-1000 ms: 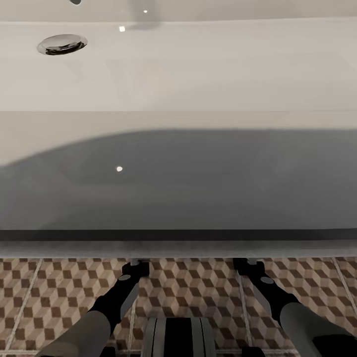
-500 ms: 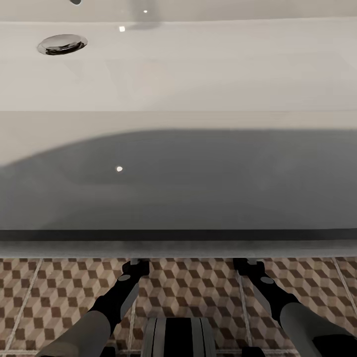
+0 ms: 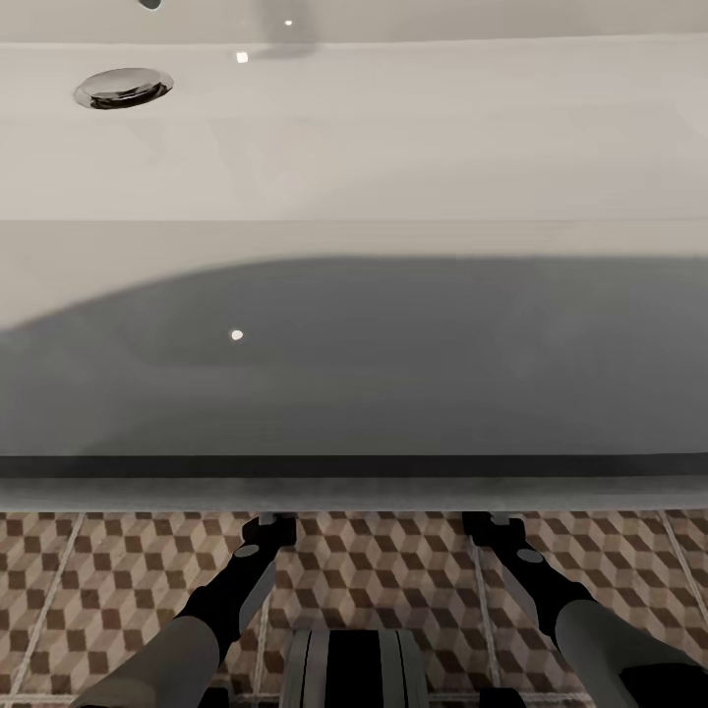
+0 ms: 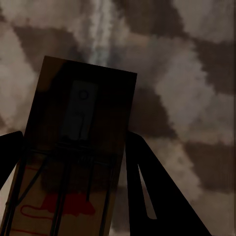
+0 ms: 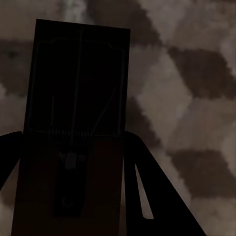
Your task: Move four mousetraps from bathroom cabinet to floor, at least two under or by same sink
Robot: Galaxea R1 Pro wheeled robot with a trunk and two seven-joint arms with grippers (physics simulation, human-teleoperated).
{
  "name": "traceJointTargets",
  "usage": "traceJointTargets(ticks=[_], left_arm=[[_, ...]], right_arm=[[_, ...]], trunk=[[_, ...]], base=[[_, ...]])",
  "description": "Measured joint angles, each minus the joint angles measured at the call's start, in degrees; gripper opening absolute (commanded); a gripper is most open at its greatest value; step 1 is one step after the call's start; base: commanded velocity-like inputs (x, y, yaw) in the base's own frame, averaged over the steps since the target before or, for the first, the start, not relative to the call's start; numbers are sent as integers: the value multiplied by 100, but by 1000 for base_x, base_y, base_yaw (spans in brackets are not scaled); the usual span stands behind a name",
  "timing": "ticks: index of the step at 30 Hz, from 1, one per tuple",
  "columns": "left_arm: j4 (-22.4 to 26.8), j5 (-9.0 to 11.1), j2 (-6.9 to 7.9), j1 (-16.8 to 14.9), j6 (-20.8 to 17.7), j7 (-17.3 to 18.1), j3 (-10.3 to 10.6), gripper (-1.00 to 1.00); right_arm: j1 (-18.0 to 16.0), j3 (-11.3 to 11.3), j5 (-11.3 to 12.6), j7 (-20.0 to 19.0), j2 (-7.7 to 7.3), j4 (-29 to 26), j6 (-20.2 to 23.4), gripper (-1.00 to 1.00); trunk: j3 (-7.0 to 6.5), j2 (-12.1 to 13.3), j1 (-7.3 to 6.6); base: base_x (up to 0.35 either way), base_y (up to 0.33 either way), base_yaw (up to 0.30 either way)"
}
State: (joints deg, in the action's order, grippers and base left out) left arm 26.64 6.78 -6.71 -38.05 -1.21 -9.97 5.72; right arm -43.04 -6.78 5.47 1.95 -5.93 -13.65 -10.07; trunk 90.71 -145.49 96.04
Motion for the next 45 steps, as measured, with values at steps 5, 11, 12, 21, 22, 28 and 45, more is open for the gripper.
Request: traceJointTargets(ticks=[5, 11, 12, 21, 22, 28, 45], left_arm=[[1, 1, -2, 0, 5, 7, 2, -100], [1, 2, -3, 0, 12, 9, 2, -100], [1, 2, -3, 0, 12, 9, 2, -100], [10, 8, 8, 0, 26, 9, 4, -100], [13, 9, 5, 0, 27, 9, 4, -100], [16, 10, -2, 0, 86, 17, 3, -100], [26, 10, 7, 1, 251, 17, 4, -100]], right_arm=[[0, 5, -5, 0, -1, -1, -1, -100], [0, 6, -11, 0, -2, -2, -2, -100], [0, 6, -12, 0, -2, -2, -2, -100], [0, 6, -24, 0, -2, -2, -11, -100], [0, 8, -23, 0, -2, -2, -19, -100], [0, 9, -22, 0, -2, -2, -41, -100], [0, 20, -17, 0, -2, -34, -51, -100]], trunk=[[0, 0, 0], [0, 0, 0], [0, 0, 0], [0, 0, 0], [0, 0, 0], [0, 0, 0], [0, 0, 0]], base=[[0, 0, 0], [0, 0, 0], [0, 0, 0], [0, 0, 0], [0, 0, 0], [0, 0, 0], [0, 0, 0]])
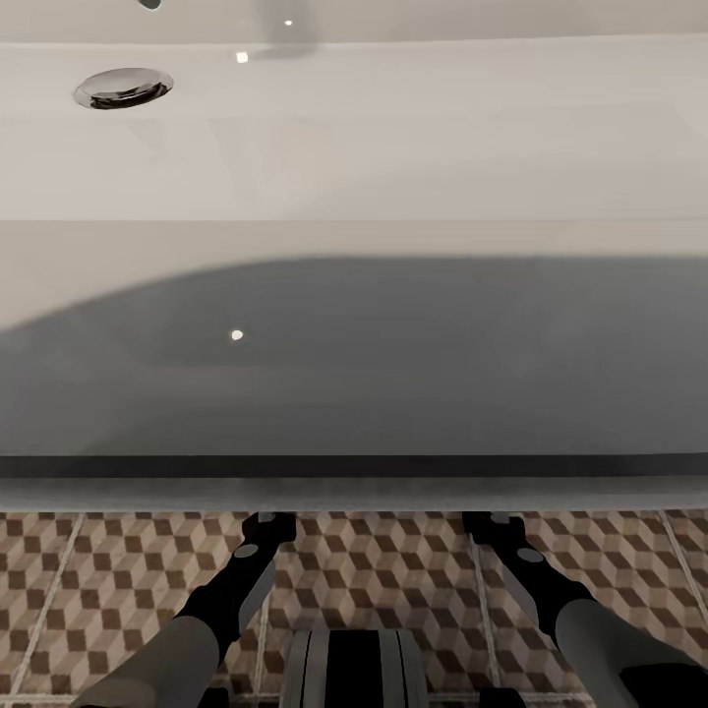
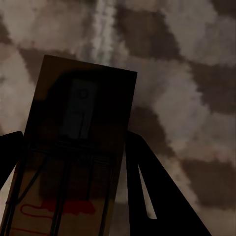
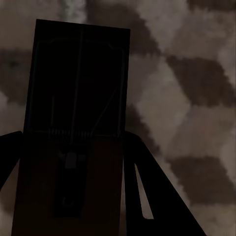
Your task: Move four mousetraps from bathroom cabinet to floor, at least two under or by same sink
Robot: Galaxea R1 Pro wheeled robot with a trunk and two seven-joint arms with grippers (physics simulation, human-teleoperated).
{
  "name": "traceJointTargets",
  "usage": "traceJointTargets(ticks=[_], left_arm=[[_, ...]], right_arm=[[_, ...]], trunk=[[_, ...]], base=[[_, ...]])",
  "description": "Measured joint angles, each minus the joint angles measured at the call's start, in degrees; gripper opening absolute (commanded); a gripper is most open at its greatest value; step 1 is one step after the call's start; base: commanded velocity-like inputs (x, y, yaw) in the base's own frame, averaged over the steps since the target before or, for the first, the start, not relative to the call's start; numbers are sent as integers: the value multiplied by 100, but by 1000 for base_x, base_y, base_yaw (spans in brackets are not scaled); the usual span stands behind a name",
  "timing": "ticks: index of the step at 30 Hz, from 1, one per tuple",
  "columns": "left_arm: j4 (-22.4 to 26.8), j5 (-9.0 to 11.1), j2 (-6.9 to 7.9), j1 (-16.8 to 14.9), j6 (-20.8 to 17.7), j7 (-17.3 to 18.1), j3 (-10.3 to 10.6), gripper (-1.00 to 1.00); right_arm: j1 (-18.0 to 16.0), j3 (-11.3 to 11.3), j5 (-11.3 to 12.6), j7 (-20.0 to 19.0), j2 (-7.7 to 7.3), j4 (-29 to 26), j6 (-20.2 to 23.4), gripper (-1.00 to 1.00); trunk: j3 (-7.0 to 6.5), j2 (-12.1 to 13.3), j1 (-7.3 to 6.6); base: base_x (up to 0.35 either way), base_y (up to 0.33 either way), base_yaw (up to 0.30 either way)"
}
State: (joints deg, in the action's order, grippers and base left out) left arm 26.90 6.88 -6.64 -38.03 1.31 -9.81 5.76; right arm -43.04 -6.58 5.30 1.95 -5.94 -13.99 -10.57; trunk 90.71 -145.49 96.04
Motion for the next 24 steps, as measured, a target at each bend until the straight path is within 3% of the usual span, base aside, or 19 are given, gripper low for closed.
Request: traceJointTargets(ticks=[24], left_arm=[[-5, -9, -1, 1, 218, -1, -1, -100]], right_arm=[[0, -5, -1, 1, 0, -3, -206, -100]], trunk=[[0, 0, 0]], base=[[0, 0, 0]])
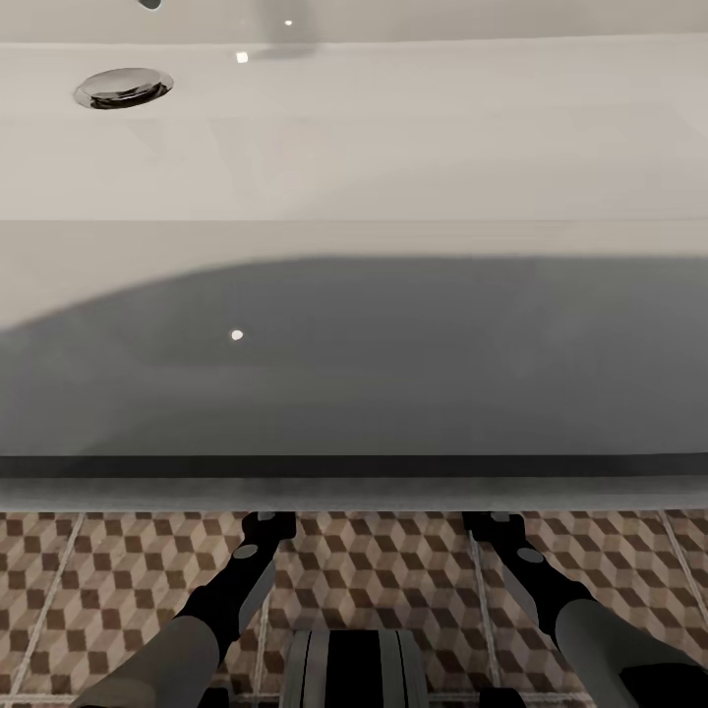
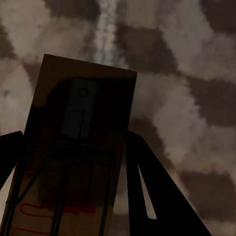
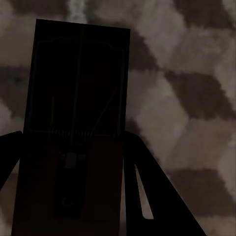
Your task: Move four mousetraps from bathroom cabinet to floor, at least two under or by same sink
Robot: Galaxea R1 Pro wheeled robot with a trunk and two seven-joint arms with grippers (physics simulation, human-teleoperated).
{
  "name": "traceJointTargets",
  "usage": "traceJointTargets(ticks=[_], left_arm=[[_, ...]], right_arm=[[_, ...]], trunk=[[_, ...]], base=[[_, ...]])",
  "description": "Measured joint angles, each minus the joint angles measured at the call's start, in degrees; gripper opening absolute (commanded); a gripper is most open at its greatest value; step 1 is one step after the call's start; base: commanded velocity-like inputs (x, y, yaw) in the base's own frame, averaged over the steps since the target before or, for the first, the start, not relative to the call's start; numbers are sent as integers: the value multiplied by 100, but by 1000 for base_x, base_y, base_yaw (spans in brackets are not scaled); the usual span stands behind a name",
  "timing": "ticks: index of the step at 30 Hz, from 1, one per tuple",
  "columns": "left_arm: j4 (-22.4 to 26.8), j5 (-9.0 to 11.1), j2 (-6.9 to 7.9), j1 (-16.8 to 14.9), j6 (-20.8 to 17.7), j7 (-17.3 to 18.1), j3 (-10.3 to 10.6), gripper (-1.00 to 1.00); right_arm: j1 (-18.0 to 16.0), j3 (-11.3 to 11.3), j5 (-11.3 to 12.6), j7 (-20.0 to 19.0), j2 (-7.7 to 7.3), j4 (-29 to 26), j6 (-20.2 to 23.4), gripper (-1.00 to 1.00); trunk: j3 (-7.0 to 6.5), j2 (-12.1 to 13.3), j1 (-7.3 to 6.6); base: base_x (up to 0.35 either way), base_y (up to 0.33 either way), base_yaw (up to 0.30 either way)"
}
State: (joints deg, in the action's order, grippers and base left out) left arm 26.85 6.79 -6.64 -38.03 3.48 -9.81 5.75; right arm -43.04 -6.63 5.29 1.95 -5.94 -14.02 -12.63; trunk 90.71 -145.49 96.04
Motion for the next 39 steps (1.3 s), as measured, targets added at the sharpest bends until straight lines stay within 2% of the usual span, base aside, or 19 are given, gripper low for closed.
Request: traceJointTargets(ticks=[39], left_arm=[[9, 0, 0, 0, 11, 0, 1, -100]], right_arm=[[0, 0, -12, -8, 0, 0, -3, -100]], trunk=[[0, 0, 0]], base=[[0, 0, 0]])
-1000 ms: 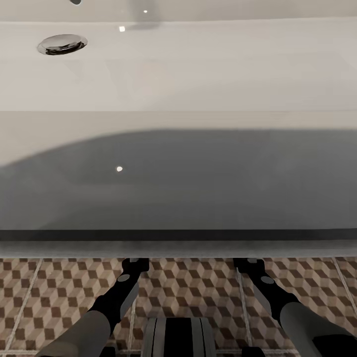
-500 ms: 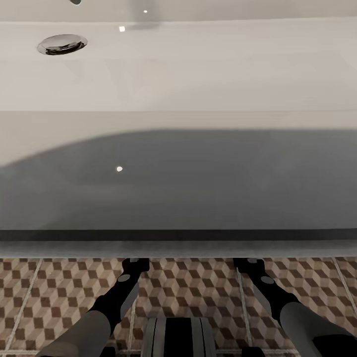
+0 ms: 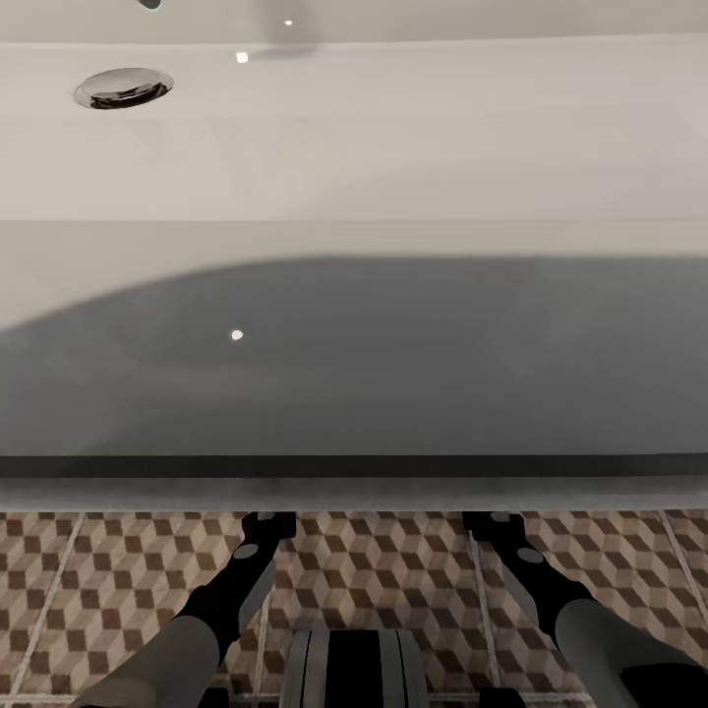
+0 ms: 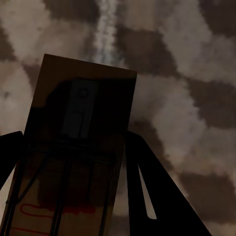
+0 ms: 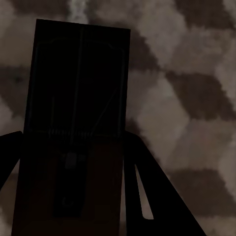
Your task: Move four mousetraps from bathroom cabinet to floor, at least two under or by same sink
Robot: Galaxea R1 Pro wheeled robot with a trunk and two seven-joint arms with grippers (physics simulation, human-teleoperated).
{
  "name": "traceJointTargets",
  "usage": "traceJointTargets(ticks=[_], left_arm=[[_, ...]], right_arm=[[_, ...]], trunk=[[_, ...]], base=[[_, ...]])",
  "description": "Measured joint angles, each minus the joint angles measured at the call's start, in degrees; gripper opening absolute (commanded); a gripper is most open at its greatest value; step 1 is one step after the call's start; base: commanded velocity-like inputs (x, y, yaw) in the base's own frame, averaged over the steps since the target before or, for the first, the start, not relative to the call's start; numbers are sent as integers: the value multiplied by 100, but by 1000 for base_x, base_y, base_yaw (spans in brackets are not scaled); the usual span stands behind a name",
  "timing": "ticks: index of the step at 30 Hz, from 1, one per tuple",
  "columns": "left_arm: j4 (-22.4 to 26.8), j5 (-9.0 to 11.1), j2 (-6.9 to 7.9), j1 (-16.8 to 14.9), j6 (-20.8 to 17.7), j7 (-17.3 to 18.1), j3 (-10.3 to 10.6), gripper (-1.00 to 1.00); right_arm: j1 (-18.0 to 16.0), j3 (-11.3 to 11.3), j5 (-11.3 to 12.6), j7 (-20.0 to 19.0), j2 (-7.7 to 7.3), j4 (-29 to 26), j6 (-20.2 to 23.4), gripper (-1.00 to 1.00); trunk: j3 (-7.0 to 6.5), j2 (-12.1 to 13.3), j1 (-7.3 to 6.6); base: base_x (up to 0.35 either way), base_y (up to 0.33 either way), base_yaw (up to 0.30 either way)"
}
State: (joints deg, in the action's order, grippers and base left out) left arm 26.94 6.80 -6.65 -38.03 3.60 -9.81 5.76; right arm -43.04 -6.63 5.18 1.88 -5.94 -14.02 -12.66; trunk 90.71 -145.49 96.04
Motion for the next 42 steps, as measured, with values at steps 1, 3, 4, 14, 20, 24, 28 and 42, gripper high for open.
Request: traceJointTargets(ticks=[1, 3, 4, 14, 20, 24, 28, 42], left_arm=[[0, 0, 0, 0, -1, 1, 0, -100], [0, 0, 0, 0, -2, 1, 0, -100], [0, 0, 0, 0, 0, 0, 0, -100], [0, 1, 0, 0, 1, 0, -1, -100], [6, 7, 3, 0, 6, 1, 0, -100], [8, 7, 3, 0, 0, 1, 0, -100], [16, 7, 8, 0, 4, 0, 0, -100], [1, 0, -1, 0, 6, 0, -2, -100]], right_arm=[[0, 0, 0, 0, 0, 0, 1, -100], [0, 0, 0, 0, 0, 0, 2, -100], [0, 0, 0, 0, 0, 0, 2, -100], [0, 0, -1, 0, 0, 0, -3, -100], [0, 0, 9, 0, 0, 0, -25, -100], [0, 0, 19, 0, 0, -2, -59, -100], [0, 0, 28, 0, 0, -18, -66, -100], [0, 9, 36, 0, 0, -26, -92, -100]], trunk=[[0, 0, 0], [0, 0, 0], [0, 0, 0], [0, 0, 0], [0, 0, 0], [0, 0, 0], [0, 0, 0], [0, 0, 0]], base=[[0, 0, 0], [0, 0, 0], [0, 0, 0], [0, 0, 0], [0, 0, 0], [0, 0, 0], [0, 0, 0], [0, 0, 0]])
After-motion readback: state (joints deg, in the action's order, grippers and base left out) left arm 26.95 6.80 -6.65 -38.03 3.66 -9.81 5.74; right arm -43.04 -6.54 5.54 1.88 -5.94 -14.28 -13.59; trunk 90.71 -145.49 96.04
